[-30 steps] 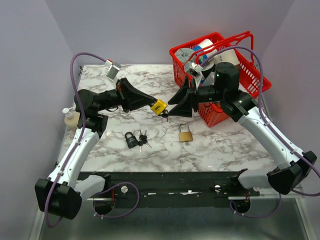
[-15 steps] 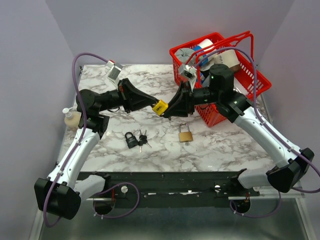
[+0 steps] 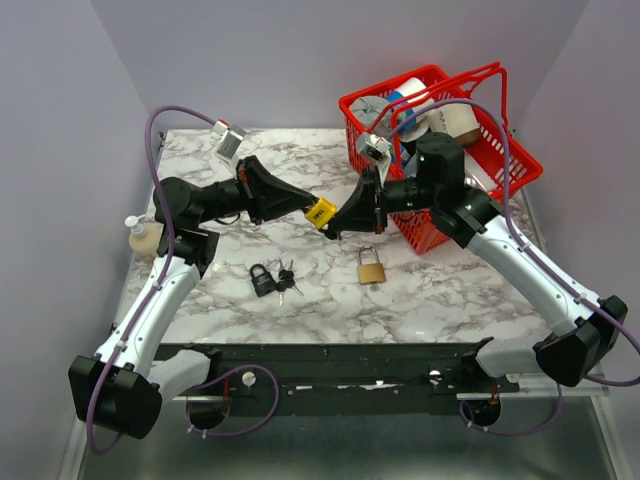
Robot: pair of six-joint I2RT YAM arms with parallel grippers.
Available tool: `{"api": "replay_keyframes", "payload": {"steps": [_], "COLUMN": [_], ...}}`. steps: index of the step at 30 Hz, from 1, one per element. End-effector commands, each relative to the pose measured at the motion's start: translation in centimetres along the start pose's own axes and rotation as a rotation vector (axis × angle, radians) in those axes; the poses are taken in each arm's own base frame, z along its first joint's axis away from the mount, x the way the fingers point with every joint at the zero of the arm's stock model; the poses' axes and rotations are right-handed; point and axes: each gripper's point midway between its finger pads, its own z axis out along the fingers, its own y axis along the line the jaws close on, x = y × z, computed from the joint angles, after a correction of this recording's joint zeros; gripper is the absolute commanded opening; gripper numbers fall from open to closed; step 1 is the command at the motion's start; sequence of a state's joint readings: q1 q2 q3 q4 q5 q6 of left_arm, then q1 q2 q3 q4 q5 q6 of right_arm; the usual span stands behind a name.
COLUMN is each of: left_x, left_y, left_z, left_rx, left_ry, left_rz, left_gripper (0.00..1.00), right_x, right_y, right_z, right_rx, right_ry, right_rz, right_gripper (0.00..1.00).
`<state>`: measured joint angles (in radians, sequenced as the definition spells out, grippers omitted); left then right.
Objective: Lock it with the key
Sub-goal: Lock the lock.
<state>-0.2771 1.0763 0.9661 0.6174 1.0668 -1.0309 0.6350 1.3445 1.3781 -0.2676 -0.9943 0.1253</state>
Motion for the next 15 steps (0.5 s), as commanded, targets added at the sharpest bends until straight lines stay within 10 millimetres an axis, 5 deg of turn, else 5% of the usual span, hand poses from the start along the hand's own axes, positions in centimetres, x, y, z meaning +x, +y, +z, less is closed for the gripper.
{"api": "replay_keyframes", "payload": {"steps": [1,15], "left_x": [-1.6,-3.7], "left_y": [-0.2,2.1], "left_z": [0.2,-1.0], "left_rx": [-0.027,-0.125], "left_ry": [-0.063,-0.145], "left_rz": [0.052,0.057], "left_gripper": [0.0,0.0], "right_x": [-0.1,3.3], "right_y": [0.2,-1.4], "right_z": [-0.3,-1.0], "right_rx": [0.029,0.121], "right_ry": [-0.005,0.069], "right_rz": [-0.032,0.009], "right_gripper": [0.01,0.01]}}
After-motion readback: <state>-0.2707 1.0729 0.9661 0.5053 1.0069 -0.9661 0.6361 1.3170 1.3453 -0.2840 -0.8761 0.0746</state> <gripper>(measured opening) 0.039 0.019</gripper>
